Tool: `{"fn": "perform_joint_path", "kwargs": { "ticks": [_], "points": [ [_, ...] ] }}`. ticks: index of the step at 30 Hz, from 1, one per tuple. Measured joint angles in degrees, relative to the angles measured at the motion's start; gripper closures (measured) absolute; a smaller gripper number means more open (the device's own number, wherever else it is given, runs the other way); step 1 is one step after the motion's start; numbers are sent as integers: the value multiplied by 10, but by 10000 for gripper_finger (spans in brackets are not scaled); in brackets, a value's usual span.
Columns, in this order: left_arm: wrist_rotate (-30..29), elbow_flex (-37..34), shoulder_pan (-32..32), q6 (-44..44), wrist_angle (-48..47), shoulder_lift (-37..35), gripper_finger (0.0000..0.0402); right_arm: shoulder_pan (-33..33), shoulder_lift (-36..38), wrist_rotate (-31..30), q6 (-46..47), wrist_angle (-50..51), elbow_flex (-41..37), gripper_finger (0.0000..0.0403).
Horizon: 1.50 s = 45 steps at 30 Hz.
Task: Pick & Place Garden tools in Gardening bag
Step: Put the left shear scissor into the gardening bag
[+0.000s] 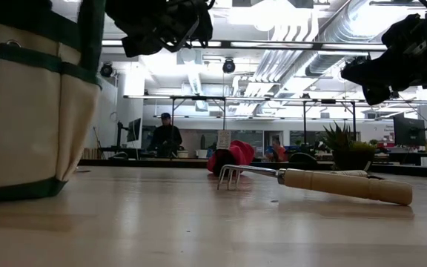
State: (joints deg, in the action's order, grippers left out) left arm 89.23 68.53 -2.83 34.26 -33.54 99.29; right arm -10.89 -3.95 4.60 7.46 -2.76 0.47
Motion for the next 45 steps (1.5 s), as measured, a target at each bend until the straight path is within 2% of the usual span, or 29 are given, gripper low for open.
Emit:
{"fn": "perform_joint_path", "kwargs": {
  "ticks": [2, 4, 9, 29, 40, 45],
  "points": [
    [0, 0, 0, 0, 0, 0, 386, 0, 0, 0, 0, 0, 0, 400],
    [0, 0, 0, 0, 0, 0, 392, 0, 0, 0, 0, 0, 0, 400],
    [0, 0, 0, 0, -3, 0, 380, 0, 0, 0, 0, 0, 0, 400],
    [6, 12, -1, -3, -11, -11, 379, 0, 0, 0, 0, 0, 0, 400],
    [-32, 12, -2, -5, -29, -25, 377, 0, 0, 0, 0, 0, 0, 400],
    [-32, 12, -2, -14, -27, -25, 360, 0, 0, 0, 0, 0, 0, 400]
  ]
}}
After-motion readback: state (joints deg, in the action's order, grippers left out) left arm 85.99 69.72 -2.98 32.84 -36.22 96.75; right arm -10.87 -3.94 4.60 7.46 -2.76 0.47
